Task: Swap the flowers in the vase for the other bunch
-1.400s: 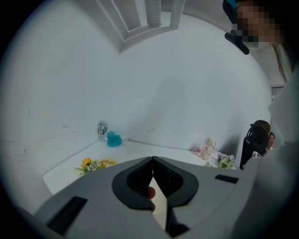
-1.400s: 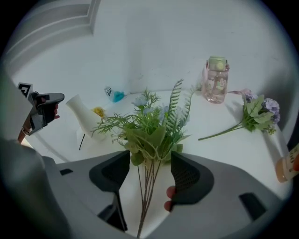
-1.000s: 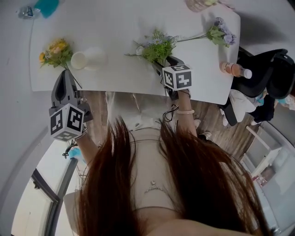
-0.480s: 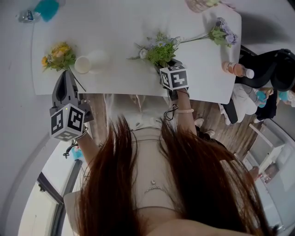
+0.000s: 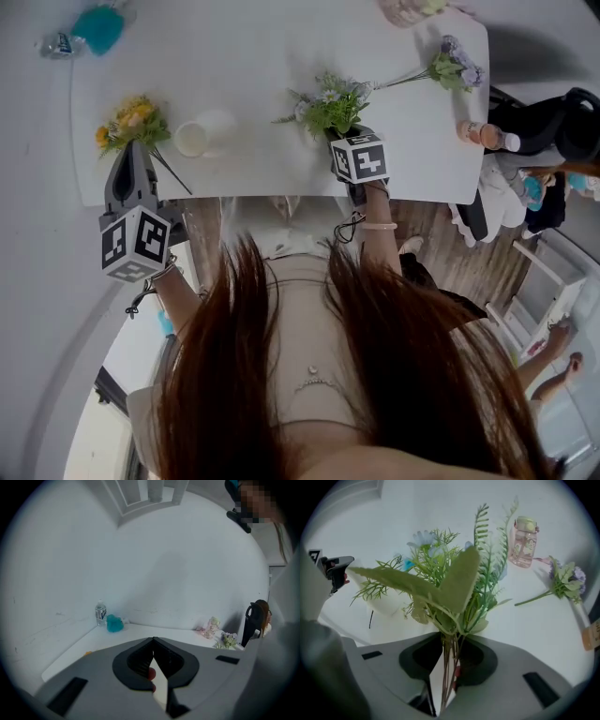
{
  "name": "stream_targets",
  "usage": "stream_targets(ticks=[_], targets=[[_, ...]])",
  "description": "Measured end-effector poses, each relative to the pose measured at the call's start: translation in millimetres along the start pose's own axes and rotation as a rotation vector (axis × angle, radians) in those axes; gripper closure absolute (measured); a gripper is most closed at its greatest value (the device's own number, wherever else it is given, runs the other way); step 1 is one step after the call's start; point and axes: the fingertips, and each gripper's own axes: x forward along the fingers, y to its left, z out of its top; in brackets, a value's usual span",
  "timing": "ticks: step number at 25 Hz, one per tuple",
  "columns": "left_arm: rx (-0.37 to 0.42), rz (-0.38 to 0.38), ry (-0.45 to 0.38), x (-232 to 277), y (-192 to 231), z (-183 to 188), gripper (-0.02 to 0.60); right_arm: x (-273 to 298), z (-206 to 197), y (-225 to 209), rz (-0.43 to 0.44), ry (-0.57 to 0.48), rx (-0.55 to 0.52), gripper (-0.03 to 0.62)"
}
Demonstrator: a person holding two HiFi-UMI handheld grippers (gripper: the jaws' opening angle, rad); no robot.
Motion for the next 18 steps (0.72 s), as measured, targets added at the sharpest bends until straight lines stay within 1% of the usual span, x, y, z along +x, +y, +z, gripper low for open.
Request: stream_targets(ticks=[8,18], targets=[[0.02,-0.051,-0.004,8.0,19.7,15.9,0.578,-16.3,16.7,9.1,-0.057,-0.076,0.067,0.503],[0.034,-0.137,-0.006,10.3,41.1,26.6,0.578,-46.7,47.8,27.4,-0.126,-0.218,0.14,0.508]])
